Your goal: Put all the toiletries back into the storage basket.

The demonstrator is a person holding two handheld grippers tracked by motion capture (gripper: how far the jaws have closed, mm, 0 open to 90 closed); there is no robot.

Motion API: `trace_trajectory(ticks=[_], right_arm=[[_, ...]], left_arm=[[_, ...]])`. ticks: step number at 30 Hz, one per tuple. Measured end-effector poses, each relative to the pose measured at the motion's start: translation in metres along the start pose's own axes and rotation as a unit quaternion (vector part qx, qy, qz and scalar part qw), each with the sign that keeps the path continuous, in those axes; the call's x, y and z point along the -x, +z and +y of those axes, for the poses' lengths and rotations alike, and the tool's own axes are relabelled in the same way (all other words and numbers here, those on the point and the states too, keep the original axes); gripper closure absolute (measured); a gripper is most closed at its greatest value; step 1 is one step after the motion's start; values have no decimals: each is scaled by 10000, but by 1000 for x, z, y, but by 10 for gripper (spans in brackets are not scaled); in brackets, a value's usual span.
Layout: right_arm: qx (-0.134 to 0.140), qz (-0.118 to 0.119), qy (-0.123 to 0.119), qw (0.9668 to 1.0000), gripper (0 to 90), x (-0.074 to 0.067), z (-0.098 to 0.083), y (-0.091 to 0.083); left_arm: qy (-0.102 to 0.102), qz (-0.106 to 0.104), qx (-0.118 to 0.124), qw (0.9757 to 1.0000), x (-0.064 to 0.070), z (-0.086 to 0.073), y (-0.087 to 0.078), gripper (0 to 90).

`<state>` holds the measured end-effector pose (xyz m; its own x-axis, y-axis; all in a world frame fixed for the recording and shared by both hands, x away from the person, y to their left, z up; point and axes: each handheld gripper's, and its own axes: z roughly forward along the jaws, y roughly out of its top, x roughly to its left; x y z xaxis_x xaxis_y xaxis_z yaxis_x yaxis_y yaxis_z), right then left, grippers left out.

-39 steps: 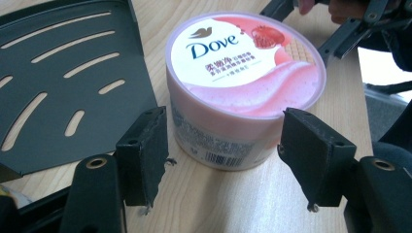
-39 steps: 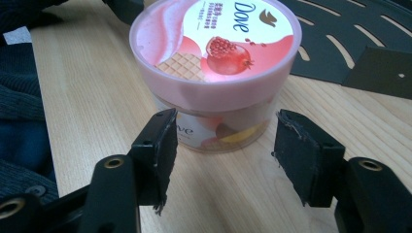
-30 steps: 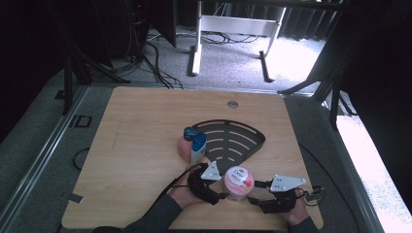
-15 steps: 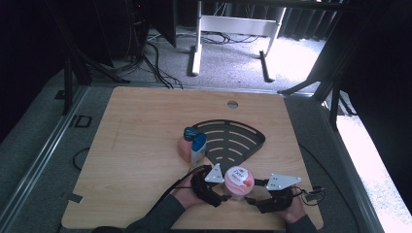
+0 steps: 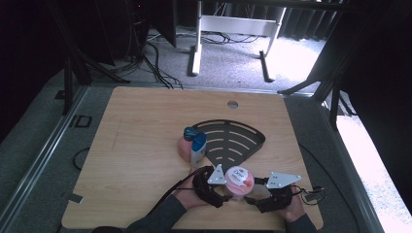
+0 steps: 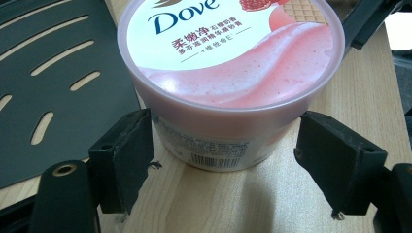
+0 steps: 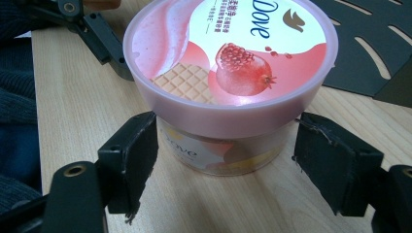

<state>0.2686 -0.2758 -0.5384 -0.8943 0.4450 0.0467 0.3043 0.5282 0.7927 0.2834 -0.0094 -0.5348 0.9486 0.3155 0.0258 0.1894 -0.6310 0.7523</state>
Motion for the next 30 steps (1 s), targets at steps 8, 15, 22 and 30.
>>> trace_trajectory(ticks=[8, 15, 22, 30], right_arm=[[2, -11, -26, 10000, 239, 0, 0, 0], [-42, -72, -88, 9999, 238, -1, 2, 0], [-48, -131, -151, 9998, 237, -2, 3, -1], [-82, -138, -160, 9997, 233, -2, 4, -1]], left_arm=[[-49, 14, 101, 9999, 1, 0, -1, 218], [-110, 8, 118, 9999, 1, 0, -1, 218], [-175, 23, 174, 9997, 2, -1, 0, 219], [-166, 51, 173, 9997, 3, 0, 0, 218]])
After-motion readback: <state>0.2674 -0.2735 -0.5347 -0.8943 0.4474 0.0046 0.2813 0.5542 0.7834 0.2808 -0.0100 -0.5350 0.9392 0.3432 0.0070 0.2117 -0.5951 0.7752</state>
